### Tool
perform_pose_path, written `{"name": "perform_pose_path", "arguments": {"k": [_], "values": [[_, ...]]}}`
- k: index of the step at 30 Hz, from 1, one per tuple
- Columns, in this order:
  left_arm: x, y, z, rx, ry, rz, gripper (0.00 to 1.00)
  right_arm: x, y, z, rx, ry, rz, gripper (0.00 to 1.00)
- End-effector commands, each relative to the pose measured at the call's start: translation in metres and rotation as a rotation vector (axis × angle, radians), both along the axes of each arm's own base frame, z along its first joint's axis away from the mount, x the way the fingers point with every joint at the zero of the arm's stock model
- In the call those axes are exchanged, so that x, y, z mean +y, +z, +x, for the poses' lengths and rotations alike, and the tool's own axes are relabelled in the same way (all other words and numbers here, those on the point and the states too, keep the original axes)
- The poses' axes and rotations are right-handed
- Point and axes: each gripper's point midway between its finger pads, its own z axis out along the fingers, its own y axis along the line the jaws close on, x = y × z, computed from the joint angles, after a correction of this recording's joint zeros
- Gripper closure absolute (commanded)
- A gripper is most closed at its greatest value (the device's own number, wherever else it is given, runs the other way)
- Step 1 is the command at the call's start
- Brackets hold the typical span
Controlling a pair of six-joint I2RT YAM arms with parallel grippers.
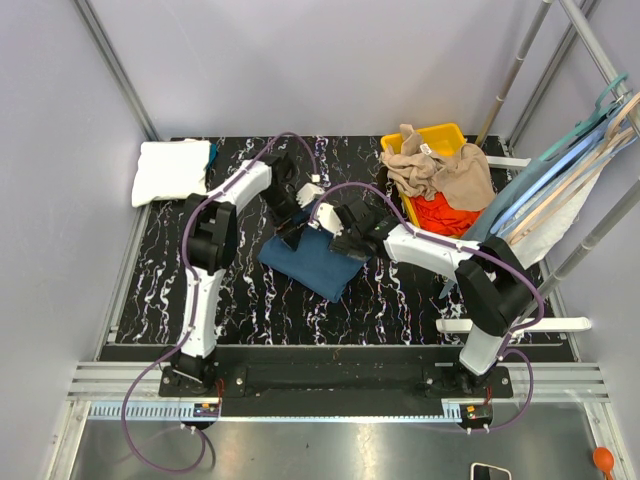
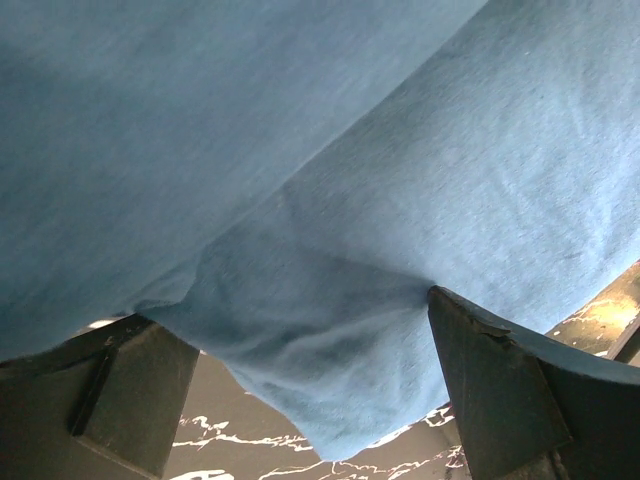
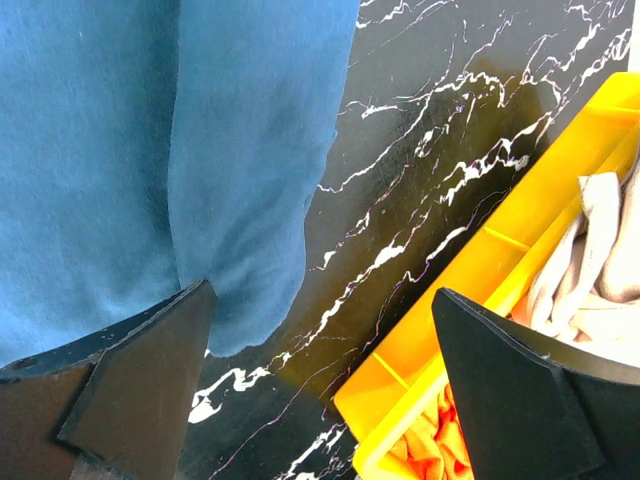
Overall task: Fold and stack the t-shirts
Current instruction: Neatly place the folded tshirt to the corner
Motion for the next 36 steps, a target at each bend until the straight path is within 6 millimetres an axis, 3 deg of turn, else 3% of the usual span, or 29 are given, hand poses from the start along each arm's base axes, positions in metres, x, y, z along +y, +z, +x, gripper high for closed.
{"name": "perform_pose_path", "arguments": {"k": [1,5,8,9,13,15,21,24,25,30,33,36], "values": [[-0.011,-0.011,-0.023,0.086,-0.013,-0.018,0.01,0.007,0.0,0.003,-0.026,0.012,0.001,0.0],[-0.015,-0.014,-0.027,0.096,-0.027,-0.015,0.01,0.008,-0.002,0.004,-0.029,0.015,-0.004,0.01],[-0.017,-0.017,-0.029,0.106,-0.029,-0.015,0.1,0.009,-0.002,0.004,-0.03,0.016,-0.003,0.01],[-0.018,-0.018,-0.029,0.108,-0.029,-0.016,0.21,0.008,-0.002,0.004,-0.031,0.016,-0.004,0.01],[-0.019,-0.023,-0.031,0.124,-0.022,-0.009,0.43,0.007,-0.002,0.004,-0.035,0.015,-0.009,0.01],[-0.019,-0.026,-0.033,0.137,-0.018,-0.007,0.54,0.007,-0.001,0.004,-0.038,0.015,-0.01,0.01],[-0.021,-0.028,-0.037,0.161,-0.01,-0.015,0.73,0.004,0.003,0.005,-0.054,0.009,-0.016,0.01],[-0.022,-0.029,-0.038,0.171,-0.003,-0.022,0.88,0.002,0.005,0.004,-0.06,0.009,-0.021,0.01],[-0.024,-0.028,-0.038,0.175,0.0,-0.032,1.0,0.001,0.006,0.003,-0.06,0.009,-0.024,0.01],[-0.026,-0.028,-0.039,0.187,0.021,-0.036,1.0,-0.003,0.012,0.003,-0.079,0.001,-0.03,0.01],[-0.022,-0.021,-0.023,0.115,0.068,-0.036,1.0,-0.007,0.019,0.003,-0.096,-0.007,-0.032,0.01],[-0.006,-0.007,-0.002,0.017,0.13,0.001,1.0,-0.011,0.024,0.002,-0.111,-0.018,-0.038,0.01]]}}
